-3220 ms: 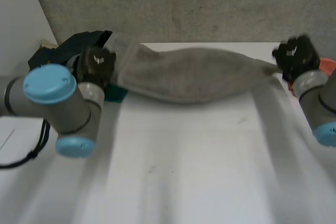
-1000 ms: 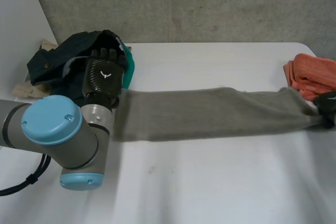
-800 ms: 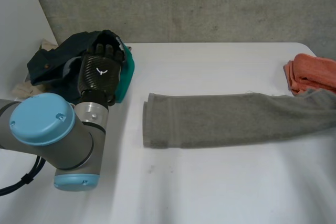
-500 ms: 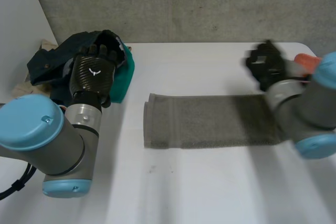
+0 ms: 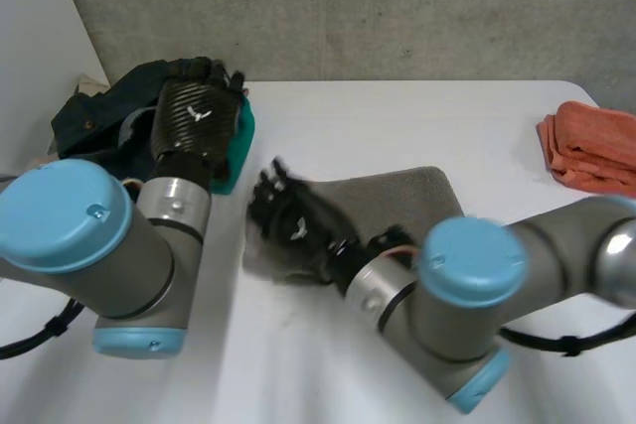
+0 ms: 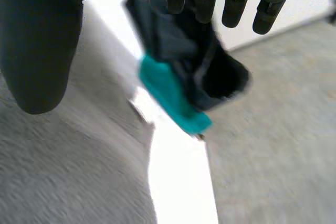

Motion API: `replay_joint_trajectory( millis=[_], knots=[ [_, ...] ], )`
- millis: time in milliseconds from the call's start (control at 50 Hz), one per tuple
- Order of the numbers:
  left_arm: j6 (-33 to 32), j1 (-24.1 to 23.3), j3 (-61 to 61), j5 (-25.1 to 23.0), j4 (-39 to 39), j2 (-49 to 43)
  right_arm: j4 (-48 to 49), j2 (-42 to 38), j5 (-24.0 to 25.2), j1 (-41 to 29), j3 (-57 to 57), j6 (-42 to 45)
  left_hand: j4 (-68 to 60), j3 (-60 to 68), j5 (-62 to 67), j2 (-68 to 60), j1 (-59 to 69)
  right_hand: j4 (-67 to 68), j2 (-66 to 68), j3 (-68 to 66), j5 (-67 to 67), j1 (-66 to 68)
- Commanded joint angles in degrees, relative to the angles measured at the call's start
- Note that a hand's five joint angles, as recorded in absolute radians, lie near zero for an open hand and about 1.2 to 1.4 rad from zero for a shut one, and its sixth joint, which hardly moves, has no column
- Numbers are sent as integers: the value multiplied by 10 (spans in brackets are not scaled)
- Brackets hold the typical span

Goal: Fold the laundry.

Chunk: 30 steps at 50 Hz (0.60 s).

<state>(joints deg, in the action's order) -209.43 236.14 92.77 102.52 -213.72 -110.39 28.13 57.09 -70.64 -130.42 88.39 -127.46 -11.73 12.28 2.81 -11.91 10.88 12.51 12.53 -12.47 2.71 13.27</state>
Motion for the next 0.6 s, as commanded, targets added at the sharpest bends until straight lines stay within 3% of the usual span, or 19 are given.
replay_joint_trajectory(
  millis=[20,100,240,300,320,380,400,520,600],
  knots=[
    [31,-38,-69,-27,3,-49,-33,114,-25,97,61,-232,17,-23,-28,19,-9,-25,-25,25,-27,-33],
    [42,-61,-106,-49,13,-110,-102,125,-36,154,71,-311,17,-23,-28,19,-9,-25,-25,25,-27,-33],
    [41,-67,-176,-43,108,-204,-179,74,-49,242,79,-249,15,-21,-26,17,-7,-25,-25,25,-27,-33],
    [41,-69,-178,-37,144,-205,-183,52,-66,258,76,-211,15,-21,-26,17,-7,163,163,-164,161,156],
    [43,-71,-177,-34,153,-205,-183,42,-78,265,73,-186,15,-21,-26,17,-7,314,314,-314,312,306],
    [48,-75,-165,-25,176,-193,-184,36,-101,269,67,-152,15,-21,-26,17,-7,533,533,-534,531,526],
    [49,-75,-157,-22,181,-183,-183,36,-115,266,65,-130,15,-21,-26,17,-7,673,673,-674,671,666],
    [57,-70,-95,-16,185,-88,-145,45,-154,256,45,-96,15,-21,-26,17,-7,675,675,-675,673,667],
    [69,-69,-62,-15,186,-46,-117,80,-153,183,17,-104,17,-22,-28,19,-8,675,675,-675,673,667]
  ],
)
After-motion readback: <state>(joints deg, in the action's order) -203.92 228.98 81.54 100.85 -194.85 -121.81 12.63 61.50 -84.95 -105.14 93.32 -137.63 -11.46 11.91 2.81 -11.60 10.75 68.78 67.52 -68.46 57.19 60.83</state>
